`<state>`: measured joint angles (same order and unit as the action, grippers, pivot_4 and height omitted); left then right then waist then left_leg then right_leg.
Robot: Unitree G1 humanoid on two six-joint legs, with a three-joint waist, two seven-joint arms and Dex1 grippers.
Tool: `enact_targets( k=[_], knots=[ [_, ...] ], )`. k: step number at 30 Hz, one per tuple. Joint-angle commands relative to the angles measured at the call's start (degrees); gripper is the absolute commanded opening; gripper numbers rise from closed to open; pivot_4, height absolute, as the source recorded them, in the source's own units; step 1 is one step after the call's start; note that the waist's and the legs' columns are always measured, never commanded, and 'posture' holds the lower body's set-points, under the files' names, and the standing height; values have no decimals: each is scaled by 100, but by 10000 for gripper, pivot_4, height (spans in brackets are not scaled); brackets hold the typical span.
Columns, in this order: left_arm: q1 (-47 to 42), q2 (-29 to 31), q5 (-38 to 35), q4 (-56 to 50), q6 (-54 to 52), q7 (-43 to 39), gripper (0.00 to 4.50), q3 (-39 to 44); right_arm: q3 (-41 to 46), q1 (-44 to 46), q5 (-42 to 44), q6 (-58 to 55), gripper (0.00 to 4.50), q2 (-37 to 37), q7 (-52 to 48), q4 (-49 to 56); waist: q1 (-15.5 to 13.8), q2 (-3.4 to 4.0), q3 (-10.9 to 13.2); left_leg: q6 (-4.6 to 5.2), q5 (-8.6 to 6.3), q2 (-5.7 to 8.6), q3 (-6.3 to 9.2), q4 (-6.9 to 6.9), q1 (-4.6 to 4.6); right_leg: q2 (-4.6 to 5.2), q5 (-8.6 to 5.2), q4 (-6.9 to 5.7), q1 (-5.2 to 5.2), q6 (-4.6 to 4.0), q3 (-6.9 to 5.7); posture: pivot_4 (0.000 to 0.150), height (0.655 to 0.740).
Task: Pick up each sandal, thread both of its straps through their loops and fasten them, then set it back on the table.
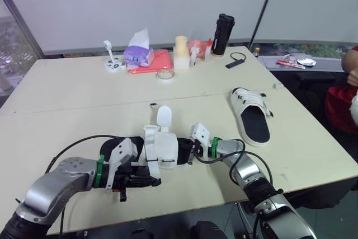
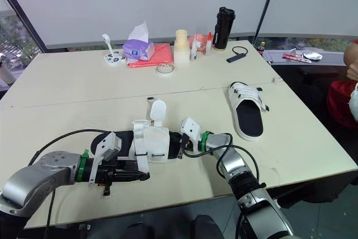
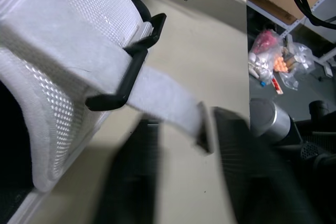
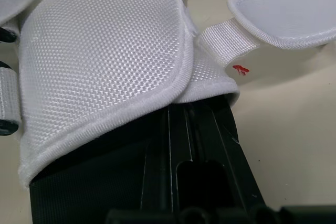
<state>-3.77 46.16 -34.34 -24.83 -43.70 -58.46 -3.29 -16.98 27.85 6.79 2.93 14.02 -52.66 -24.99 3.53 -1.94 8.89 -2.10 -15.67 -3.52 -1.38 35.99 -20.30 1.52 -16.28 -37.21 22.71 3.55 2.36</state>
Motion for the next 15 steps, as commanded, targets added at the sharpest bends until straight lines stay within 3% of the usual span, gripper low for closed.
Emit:
enact_targets(
  k=[1,6,15],
  knots=[
    [124,90,-71,-98,-50,-20,418,45,-318,-274,-440,-229,0,9,39,-539,7,1,0,0,0,0,0,0,0,0,0,0,1,0,0,1500,7394],
    [351,387,-410,-242,-399,-284,418,163,-317,-249,-457,-190,0,-4,35,-595,32,0,1,0,0,-6,-1,-3,-3,1,0,0,5,-1,1,1500,7394],
    [1059,1576,-929,-784,-449,-1423,418,379,-307,-200,-510,-114,0,-19,14,-712,44,10,9,0,-1,-19,-7,-15,-5,2,-7,3,22,-15,5,1500,7394]
  ],
)
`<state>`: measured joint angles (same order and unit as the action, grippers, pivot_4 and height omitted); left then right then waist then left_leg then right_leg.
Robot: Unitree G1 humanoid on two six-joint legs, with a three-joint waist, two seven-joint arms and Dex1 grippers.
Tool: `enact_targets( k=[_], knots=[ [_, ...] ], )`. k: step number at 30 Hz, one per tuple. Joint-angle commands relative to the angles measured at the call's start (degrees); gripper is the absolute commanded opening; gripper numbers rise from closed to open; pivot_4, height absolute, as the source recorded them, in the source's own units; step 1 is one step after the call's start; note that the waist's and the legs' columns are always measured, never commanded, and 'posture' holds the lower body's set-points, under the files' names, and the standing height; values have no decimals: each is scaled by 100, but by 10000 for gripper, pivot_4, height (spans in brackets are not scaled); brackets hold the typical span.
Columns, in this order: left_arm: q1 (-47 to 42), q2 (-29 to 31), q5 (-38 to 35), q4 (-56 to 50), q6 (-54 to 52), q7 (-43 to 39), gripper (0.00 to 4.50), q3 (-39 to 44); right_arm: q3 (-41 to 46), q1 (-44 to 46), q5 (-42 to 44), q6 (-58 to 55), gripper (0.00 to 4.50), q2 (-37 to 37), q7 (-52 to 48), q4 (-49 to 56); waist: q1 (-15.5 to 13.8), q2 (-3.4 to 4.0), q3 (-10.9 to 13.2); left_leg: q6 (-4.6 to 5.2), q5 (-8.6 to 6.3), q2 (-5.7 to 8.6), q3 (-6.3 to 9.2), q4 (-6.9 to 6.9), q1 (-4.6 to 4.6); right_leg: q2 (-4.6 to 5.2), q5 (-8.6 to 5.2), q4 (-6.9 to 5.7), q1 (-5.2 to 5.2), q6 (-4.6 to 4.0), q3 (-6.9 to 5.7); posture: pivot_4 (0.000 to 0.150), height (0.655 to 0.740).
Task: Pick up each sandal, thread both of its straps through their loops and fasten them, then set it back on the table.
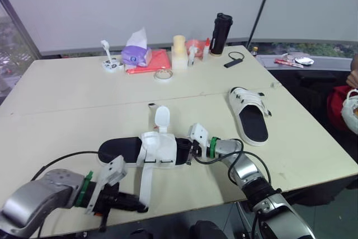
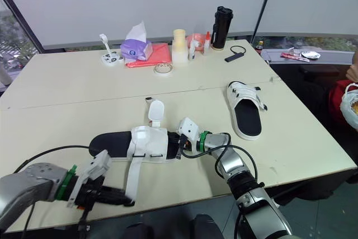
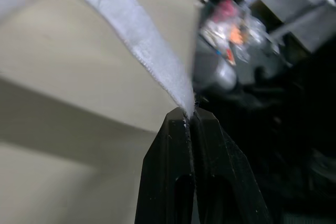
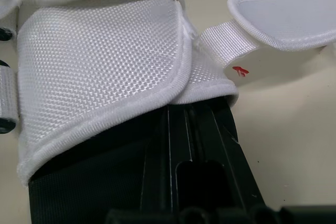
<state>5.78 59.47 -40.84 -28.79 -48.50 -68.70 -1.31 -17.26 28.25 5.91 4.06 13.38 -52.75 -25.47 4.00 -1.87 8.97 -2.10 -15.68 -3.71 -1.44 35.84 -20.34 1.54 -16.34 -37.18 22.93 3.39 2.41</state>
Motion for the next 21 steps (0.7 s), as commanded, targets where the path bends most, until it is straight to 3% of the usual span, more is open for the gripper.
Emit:
enact_targets(
  k=[1,6,9,17,21],
  knots=[
    [92,283,-352,-475,21,-424,418,203,-280,-235,-431,-212,0,46,28,-678,-4,6,3,0,0,0,-1,-3,0,1,-1,0,4,-2,0,1500,7394],
    [162,503,-549,-679,71,-701,418,288,-272,-199,-445,-153,0,41,64,-751,5,6,3,0,0,0,-12,-19,1,-1,-2,0,16,-5,8,1500,7394],
    [-189,255,-1020,-526,-200,-429,418,458,-272,-187,-445,-135,0,46,65,-782,1,4,1,0,0,2,-13,-25,0,-6,-5,-1,20,-11,8,1500,7394],
    [-1794,-1030,-2907,611,-1366,1283,418,1048,-283,-190,-452,-145,0,24,83,-811,-1,-13,-8,1,0,8,-6,-16,2,-27,-2,-4,9,-9,6,1500,7394],
    [-2268,-1593,-3407,1184,-1654,2293,418,1230,-277,-198,-446,-165,0,22,80,-801,0,-15,-9,1,0,3,2,-12,3,-43,7,-4,5,7,7,1500,7394]
  ],
)
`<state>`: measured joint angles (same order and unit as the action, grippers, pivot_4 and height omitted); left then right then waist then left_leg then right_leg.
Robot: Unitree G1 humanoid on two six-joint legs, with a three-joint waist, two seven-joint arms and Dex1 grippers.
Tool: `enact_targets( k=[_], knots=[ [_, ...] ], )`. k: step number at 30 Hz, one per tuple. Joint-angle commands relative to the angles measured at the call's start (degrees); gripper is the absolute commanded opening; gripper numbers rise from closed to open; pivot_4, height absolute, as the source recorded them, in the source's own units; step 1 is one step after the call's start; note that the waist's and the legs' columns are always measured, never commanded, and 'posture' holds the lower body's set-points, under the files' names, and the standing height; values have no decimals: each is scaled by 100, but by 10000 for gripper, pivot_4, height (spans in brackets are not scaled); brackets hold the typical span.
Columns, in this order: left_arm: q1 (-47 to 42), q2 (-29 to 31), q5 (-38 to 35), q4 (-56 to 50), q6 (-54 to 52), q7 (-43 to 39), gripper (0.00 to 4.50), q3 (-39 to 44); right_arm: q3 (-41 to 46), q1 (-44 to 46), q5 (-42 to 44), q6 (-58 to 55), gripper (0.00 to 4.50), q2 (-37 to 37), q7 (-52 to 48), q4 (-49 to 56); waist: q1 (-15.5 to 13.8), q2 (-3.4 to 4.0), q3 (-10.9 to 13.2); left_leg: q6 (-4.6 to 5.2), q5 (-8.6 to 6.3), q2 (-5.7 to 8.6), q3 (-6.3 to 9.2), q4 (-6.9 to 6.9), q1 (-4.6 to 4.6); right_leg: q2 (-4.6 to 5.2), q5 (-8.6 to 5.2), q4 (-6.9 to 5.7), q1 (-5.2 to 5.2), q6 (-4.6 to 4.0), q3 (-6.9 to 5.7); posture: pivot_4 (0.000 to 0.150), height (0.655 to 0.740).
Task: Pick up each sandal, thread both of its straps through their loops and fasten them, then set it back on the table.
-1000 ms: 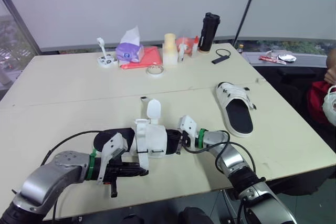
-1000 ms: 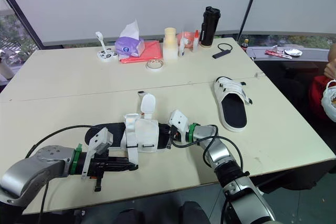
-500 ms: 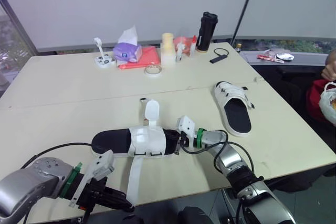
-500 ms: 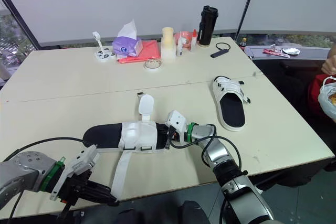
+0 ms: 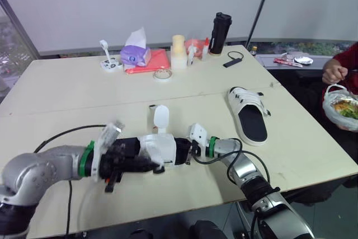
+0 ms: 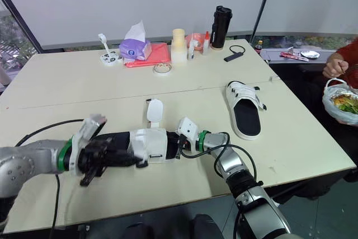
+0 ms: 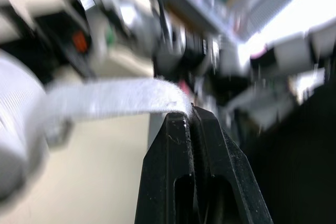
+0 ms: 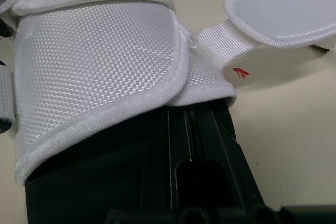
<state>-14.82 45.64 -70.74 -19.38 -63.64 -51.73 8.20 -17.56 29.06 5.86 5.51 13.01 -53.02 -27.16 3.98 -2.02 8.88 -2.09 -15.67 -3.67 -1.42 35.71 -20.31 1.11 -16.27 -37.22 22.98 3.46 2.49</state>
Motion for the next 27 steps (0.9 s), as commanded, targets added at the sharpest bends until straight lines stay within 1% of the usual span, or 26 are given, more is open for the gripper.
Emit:
enact_targets(
  k=[1,4,7,8,10,13,14,17,20,24,27],
  knots=[
    [-277,-346,-479,438,-197,868,418,314,-245,-275,-439,-316,0,54,110,-634,4,0,0,0,0,-1,0,0,0,-1,0,0,0,0,0,1500,7394],
    [-391,-676,-587,921,-292,1528,418,444,-244,-283,-441,-325,0,44,123,-627,0,1,0,0,0,-3,2,-1,2,-5,1,-1,-1,1,0,1500,7394],
    [-516,-1139,-779,1549,-285,2398,418,704,-262,-348,-443,-337,0,41,137,-567,-3,-1,-2,0,0,-4,5,0,5,-5,2,-2,-4,0,-2,1500,7394],
    [-536,-1247,-734,1622,-270,2574,3102,722,-267,-360,-443,-340,0,41,140,-557,-4,-2,-3,0,0,-4,5,0,5,-5,3,-2,-5,-1,-2,1500,7394],
    [-557,-1355,-774,1630,-306,2705,8945,743,-271,-365,-443,-343,0,41,142,-551,-3,-2,-4,0,0,-4,5,0,9,-5,3,-2,-11,-1,-2,1500,7394],
    [-596,-1435,-875,1612,-344,2864,23833,815,-263,-358,-438,-346,0,42,148,-553,-4,-2,-4,-1,0,-4,5,0,9,-5,4,-2,-10,-1,-2,1500,7394],
    [-612,-1440,-891,1608,-352,2900,27983,841,-259,-354,-438,-348,0,44,151,-555,-4,-2,-4,-1,0,-4,5,-1,9,-5,4,-2,-11,-1,-3,1500,7394],
    [-694,-1365,-890,1592,-327,2859,44072,927,-257,-355,-439,-353,0,48,157,-552,-4,-2,-4,-1,0,-4,5,0,9,-5,3,-2,-11,-2,-3,1500,7394],
    [-944,-1110,-709,1648,-182,2599,44072,1043,-256,-368,-434,-362,0,56,154,-541,-4,-2,-4,-1,0,-3,5,0,9,-6,3,-1,-11,-3,-4,1500,7394],
    [-1541,-775,154,2437,436,2494,44072,1131,-272,-389,-441,-348,0,60,140,-549,-10,-3,-4,-2,0,-2,3,1,10,-8,-5,0,-14,-19,-8,1500,7394],
    [-1728,-656,501,2824,568,2283,44072,1119,-275,-383,-442,-344,0,56,140,-562,-3,3,-7,-2,0,-1,0,-2,11,-11,-5,3,-13,-20,-6,1500,7394]
  ],
)
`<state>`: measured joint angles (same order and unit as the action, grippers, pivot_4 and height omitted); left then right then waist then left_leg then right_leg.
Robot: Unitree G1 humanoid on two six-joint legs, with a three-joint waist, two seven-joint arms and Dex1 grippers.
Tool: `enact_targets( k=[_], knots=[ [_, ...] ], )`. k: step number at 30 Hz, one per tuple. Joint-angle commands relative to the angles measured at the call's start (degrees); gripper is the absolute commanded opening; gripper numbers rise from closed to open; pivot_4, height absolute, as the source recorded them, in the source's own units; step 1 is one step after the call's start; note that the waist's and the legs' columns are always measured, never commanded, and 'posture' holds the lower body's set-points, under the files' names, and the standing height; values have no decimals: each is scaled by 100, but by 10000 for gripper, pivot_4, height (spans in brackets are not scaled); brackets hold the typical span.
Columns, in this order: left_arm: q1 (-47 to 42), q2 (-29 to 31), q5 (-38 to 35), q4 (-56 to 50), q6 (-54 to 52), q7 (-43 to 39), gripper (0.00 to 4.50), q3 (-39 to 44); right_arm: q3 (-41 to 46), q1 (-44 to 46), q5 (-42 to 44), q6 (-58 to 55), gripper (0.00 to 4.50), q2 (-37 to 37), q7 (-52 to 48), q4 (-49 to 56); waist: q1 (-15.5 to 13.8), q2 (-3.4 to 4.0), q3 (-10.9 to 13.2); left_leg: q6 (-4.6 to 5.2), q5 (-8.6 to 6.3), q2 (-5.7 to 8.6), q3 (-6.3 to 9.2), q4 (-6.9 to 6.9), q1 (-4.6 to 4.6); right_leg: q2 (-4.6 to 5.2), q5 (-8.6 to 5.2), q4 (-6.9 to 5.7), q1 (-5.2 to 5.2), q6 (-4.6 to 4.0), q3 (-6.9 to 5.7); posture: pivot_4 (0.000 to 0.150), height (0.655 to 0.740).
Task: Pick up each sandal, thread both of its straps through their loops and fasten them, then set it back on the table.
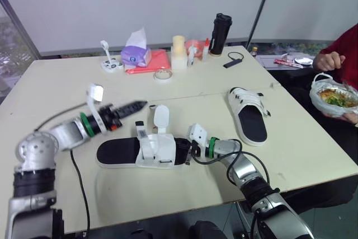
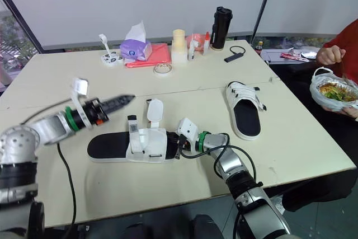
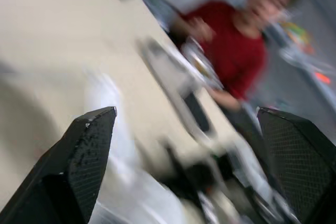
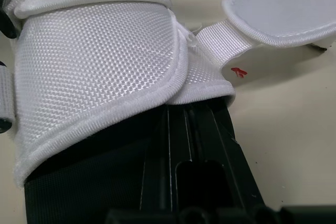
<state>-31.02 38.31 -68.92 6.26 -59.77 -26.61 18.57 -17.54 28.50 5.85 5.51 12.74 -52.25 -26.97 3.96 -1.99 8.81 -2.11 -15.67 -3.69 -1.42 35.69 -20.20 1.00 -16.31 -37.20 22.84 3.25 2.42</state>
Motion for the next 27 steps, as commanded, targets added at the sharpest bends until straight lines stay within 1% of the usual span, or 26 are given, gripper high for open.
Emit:
enact_targets(
  k=[1,4,10,14,21,26,27],
  knots=[
    [-154,177,556,495,243,-355,44072,8,-279,-305,-447,-338,0,67,64,-612,-1,-1,-1,0,0,0,0,-1,-1,0,1,0,0,2,0,1500,7394],
    [-164,277,896,958,98,-608,44072,-113,-287,-252,-460,-322,0,28,71,-678,2,0,0,0,0,-2,0,-2,-4,-3,8,-1,6,15,-2,1500,7394],
    [322,201,1272,709,-68,-1171,44072,-443,-296,-293,-467,-317,0,29,82,-626,6,-3,0,0,0,-6,4,-6,-4,0,9,-2,8,14,-2,1500,7394],
    [468,46,1325,526,-162,-1270,44072,-443,-298,-324,-472,-317,0,53,76,-594,0,-3,0,0,0,-12,8,-8,-6,10,8,-2,11,7,-2,1500,7394],
    [365,-246,1473,506,-216,-1251,44072,-450,-296,-322,-471,-319,0,69,76,-587,1,-3,-1,0,0,-11,8,-10,-5,12,6,-2,11,1,-2,1500,7394],
    [131,-465,1723,772,-155,-1342,44072,-559,-287,-309,-465,-332,0,56,96,-584,-3,-4,-1,0,0,-10,8,-9,-5,8,7,-1,10,2,-3,1500,7394],
    [90,-504,1776,823,-131,-1343,41696,-561,-285,-312,-464,-333,0,57,100,-581,0,-4,-1,0,0,-10,8,-9,-5,4,7,-1,10,3,-2,1500,7394]
  ],
)
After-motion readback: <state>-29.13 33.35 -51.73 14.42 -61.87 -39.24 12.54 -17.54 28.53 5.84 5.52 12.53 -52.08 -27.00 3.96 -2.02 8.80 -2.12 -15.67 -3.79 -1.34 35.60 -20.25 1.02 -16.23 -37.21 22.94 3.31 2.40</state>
